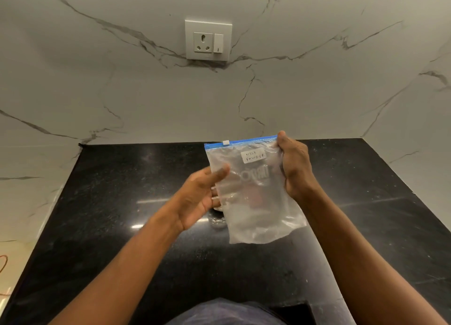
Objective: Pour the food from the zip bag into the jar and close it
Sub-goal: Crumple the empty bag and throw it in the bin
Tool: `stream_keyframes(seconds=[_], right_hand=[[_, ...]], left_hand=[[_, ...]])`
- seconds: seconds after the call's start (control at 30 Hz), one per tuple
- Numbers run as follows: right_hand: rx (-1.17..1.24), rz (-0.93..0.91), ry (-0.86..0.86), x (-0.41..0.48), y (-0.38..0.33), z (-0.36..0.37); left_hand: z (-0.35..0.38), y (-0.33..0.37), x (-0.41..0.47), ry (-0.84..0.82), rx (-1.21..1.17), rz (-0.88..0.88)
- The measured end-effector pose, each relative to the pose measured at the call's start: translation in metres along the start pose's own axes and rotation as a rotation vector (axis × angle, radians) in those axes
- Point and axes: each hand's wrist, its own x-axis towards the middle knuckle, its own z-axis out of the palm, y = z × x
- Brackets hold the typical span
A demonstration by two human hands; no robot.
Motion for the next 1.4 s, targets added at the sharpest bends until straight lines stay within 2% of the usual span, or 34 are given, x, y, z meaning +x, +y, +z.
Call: stream_keyframes(seconds=[0.07,0.17,0.23,0.3,0.53,0.63,0.73,0.77,0.83,0.9,0.93,0.97,1.1,1.2,1.3,1.4], right_hand=[[0.033,0.04,-0.031,-0.004,0.003,0.001],[-0.006,0.131,-0.281,-0.01,0.01,-0.008],[-0.091,0.148,-0.458,-0.017,0.017,-0.017],[-0.087,0.153,-0.535,-0.02,0.025,-0.023],[0.052,0.126,-0.435,-0.022,0.036,-0.033],[0.112,0.183,-0.363,-0.024,0.041,-0.031],[0.283,0.329,-0.259,-0.026,0.045,-0.029],[0.322,0.363,-0.245,-0.027,0.047,-0.029],[0.376,0.41,-0.251,-0.031,0.048,-0.028],[0.396,0.447,-0.263,-0.033,0.05,-0.026],[0.39,0.468,-0.276,-0.035,0.049,-0.024],[0.367,0.482,-0.295,-0.037,0.05,-0.023],[0.3,0.428,-0.343,-0.045,0.052,-0.018],[0.437,0.303,-0.428,-0.05,0.053,-0.02],[0.451,0.212,-0.515,-0.063,0.069,-0.015],[0.526,0.187,-0.485,-0.076,0.079,0.008]], left_hand=[[0.008,-0.011,-0.004,0.035,0.036,-0.013],[0.009,-0.009,-0.005,0.145,0.011,0.018],[0.004,-0.002,-0.006,0.153,-0.013,0.037],[-0.002,0.002,-0.008,0.141,-0.011,0.033],[-0.021,0.002,-0.009,0.082,-0.053,-0.044],[-0.024,0.003,-0.01,0.016,-0.246,-0.074],[-0.03,0.007,-0.016,-0.104,-0.405,-0.043],[-0.033,0.008,-0.019,-0.16,-0.383,-0.028],[-0.036,0.009,-0.022,-0.203,-0.112,0.001],[-0.032,0.007,-0.021,-0.126,0.254,0.038],[-0.028,0.007,-0.02,-0.066,0.331,0.054],[-0.024,0.007,-0.019,-0.008,0.325,0.081],[-0.013,0.007,-0.012,0.166,0.048,0.183],[-0.008,0.004,-0.007,0.263,-0.066,0.18],[-0.006,0.001,-0.007,0.252,-0.13,0.119],[0.001,-0.005,-0.01,0.202,-0.15,0.038]])
